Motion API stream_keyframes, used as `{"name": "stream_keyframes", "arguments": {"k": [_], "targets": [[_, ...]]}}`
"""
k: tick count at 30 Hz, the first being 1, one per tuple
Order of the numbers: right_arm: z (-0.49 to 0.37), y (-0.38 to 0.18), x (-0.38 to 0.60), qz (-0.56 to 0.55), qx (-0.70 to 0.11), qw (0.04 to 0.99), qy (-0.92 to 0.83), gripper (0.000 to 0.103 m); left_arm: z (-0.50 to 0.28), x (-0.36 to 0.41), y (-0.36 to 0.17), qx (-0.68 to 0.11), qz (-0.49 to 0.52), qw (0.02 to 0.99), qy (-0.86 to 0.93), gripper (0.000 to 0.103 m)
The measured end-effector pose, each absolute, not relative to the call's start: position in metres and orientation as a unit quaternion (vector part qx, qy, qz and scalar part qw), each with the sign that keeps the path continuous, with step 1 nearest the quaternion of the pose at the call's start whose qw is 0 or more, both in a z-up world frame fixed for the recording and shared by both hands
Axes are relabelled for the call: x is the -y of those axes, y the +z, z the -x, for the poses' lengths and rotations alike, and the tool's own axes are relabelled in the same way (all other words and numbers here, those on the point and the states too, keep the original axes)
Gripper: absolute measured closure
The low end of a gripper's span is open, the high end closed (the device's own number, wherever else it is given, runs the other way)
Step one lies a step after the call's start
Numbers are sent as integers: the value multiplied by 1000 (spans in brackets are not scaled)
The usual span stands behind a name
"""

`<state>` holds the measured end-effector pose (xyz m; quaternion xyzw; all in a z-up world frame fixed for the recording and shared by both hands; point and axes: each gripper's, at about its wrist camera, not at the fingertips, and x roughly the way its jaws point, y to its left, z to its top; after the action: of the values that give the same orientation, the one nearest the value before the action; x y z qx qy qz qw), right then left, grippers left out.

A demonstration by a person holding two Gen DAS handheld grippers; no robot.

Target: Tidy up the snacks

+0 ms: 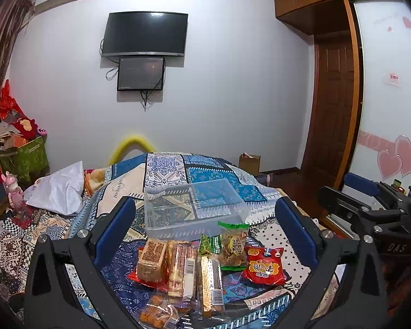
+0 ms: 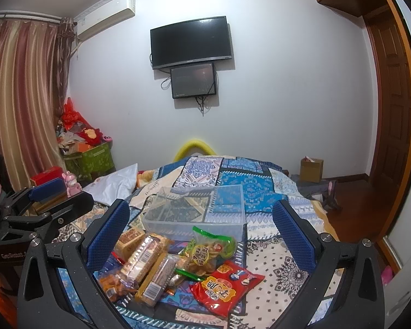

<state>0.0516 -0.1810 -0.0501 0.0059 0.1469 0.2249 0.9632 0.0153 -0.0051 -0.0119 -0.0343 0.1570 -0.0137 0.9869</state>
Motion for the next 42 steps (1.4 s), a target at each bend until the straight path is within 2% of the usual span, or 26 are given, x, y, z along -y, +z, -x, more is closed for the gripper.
{"name": "stream_keyframes", "arguments": {"k": [18,25,29,42], "targets": [[-101,-120,195,7,-277,944,179,3,-67,-10,-87,-278,45,959,5,1],[-121,-147,189,13,-327,927,185,12,-94,-25,-118,-335,65,940,8,19],[-132,-162,188,11,-360,916,176,26,-104,-23,-128,-351,69,934,1,20],[-153,-191,172,-17,-425,885,189,26,-127,-14,-145,-362,45,931,-9,24]]}}
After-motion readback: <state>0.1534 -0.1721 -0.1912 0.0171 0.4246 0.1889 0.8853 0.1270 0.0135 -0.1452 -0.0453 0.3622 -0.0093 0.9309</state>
